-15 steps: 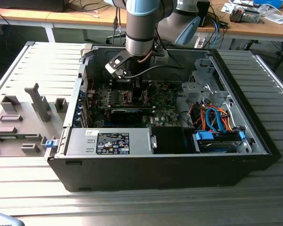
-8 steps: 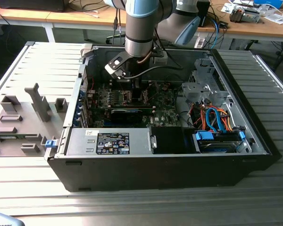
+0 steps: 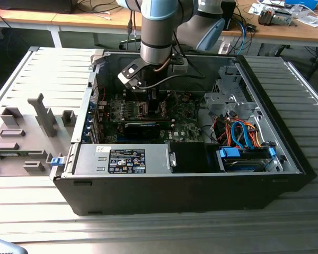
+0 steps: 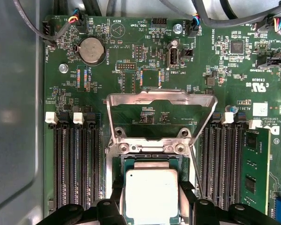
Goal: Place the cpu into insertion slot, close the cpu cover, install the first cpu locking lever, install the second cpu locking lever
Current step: 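Place the cpu into insertion slot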
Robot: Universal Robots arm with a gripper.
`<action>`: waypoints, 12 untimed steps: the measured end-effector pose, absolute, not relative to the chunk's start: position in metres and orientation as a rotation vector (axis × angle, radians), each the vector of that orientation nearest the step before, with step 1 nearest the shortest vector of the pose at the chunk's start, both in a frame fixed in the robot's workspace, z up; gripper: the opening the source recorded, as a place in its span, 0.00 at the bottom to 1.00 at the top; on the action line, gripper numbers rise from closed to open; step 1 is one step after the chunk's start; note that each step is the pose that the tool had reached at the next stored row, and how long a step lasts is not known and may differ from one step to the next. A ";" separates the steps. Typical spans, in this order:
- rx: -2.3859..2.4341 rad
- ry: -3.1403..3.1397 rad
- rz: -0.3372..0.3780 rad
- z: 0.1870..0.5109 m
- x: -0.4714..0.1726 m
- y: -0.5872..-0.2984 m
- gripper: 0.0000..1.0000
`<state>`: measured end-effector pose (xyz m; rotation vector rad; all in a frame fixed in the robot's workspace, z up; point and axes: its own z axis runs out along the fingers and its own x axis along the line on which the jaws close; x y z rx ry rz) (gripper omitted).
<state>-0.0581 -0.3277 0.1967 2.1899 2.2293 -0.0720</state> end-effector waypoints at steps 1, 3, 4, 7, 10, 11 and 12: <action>2.190 2.229 -0.072 0.197 -0.058 -0.328 0.55; 2.190 2.229 -0.072 0.197 -0.058 -0.328 0.55; 2.190 2.229 -0.072 0.197 -0.058 -0.328 0.55; 2.190 2.229 -0.071 0.196 -0.058 -0.328 0.62; 2.190 2.229 -0.072 0.197 -0.058 -0.328 0.62; 2.190 2.229 -0.072 0.197 -0.058 -0.328 0.62; 2.190 2.229 -0.072 0.199 -0.058 -0.328 0.62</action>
